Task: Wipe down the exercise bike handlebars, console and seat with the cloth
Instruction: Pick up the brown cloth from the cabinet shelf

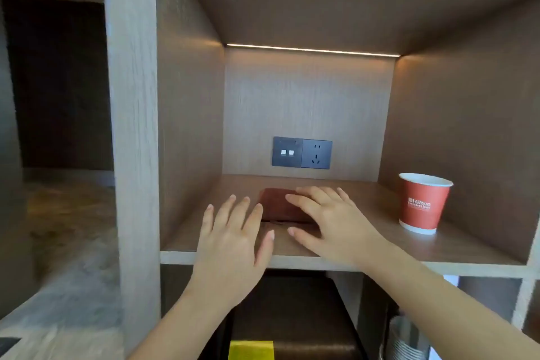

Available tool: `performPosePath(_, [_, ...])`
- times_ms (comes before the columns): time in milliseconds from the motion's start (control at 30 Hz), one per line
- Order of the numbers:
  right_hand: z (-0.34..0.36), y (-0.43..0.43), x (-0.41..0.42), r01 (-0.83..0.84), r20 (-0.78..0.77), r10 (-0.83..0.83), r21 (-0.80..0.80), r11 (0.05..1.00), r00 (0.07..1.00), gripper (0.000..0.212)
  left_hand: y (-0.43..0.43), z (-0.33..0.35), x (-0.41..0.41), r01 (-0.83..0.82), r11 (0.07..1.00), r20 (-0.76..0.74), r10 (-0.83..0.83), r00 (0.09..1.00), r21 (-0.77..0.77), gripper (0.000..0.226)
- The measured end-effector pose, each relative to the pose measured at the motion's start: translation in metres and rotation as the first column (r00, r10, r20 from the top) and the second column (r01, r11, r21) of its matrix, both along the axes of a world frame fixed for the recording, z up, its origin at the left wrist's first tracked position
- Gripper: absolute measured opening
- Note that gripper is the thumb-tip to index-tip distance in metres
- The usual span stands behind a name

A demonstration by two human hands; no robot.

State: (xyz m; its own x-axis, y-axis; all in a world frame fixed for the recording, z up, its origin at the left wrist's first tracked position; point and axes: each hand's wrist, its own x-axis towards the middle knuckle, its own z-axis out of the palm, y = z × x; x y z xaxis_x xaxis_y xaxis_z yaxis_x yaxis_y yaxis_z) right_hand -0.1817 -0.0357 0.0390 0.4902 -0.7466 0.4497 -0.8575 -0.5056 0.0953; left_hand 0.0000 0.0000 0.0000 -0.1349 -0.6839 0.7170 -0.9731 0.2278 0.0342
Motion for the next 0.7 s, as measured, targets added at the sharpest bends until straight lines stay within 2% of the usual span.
performPosePath(133, [0.009,-0.031,0.002,-0.098,-0.203,0.092,-0.020,0.995,0.975,0.059,-0.013,-0.001,0.004,0.004,0.999,0.026,-0.002,1.000,-0.051,0.054])
performPosePath(233, [0.015,-0.051,0.006,-0.175,-0.257,0.180,0.044,0.984,0.949,0.061,-0.016,-0.001,0.006,0.006,0.998,0.013,-0.005,1.000,-0.070,0.054])
performPosePath(400, [0.021,-0.077,0.008,-0.168,-0.244,0.218,0.210,0.963,0.945,0.066,-0.016,-0.002,0.006,-0.014,0.996,0.023,0.016,1.000,-0.093,0.055])
performPosePath(533, [0.020,-0.083,0.008,-0.174,-0.163,0.246,0.360,0.917,0.955,0.062,-0.017,-0.002,0.007,-0.024,0.996,0.018,0.025,1.000,-0.089,0.056])
performPosePath(700, [0.019,-0.081,0.007,-0.210,-0.109,0.271,0.388,0.897,0.956,0.057,-0.017,-0.003,0.006,-0.027,0.997,0.017,0.029,0.999,-0.077,0.054])
